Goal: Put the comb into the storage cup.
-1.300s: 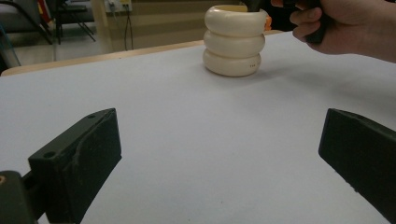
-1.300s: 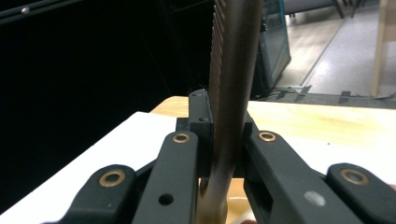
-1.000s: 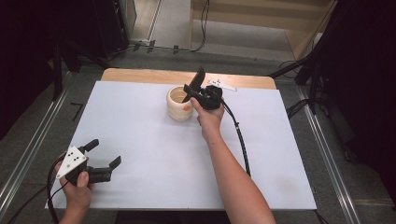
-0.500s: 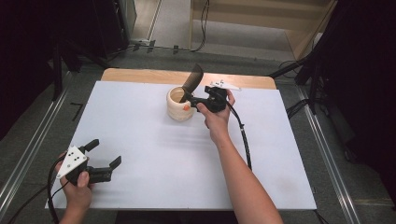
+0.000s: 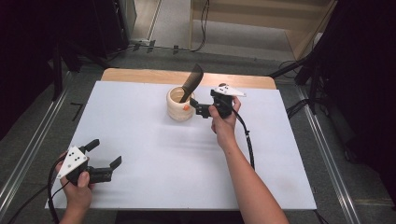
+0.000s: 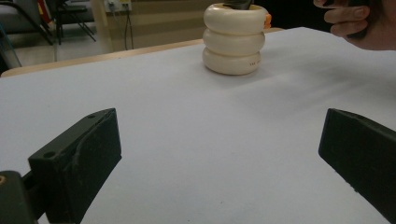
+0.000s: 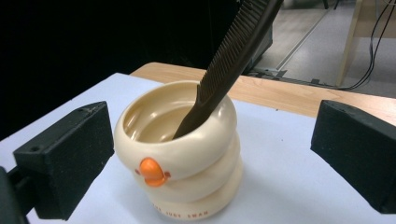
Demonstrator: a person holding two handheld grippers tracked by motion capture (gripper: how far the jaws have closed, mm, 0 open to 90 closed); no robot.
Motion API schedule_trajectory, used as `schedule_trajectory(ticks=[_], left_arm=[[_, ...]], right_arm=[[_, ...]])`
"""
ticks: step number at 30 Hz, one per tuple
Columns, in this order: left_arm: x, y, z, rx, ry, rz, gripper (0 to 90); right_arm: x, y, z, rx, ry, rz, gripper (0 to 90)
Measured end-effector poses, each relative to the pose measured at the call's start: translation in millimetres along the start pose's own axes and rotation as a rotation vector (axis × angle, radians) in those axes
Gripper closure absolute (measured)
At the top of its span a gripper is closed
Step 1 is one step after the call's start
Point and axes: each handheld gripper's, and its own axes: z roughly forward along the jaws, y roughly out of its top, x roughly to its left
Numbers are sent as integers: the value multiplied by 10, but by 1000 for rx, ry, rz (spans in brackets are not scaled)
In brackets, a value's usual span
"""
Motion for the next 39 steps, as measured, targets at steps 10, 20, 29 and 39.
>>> schedule_trajectory(ticks=[10,20,29,39], left_arm=[[-2,0,0,-3,-3,3,0],[-3,0,2,-3,-4,3,0],[-4,1,3,-3,-5,6,0],[-8,0,5,-3,-4,7,0]], right_arm=[[-7,-108,-164,-5,0,-43,0],[-11,-166,-348,-20,5,-68,0],[-6,-248,-530,-22,-2,-82,0],[-37,-369,-706,-15,3,-106,0]])
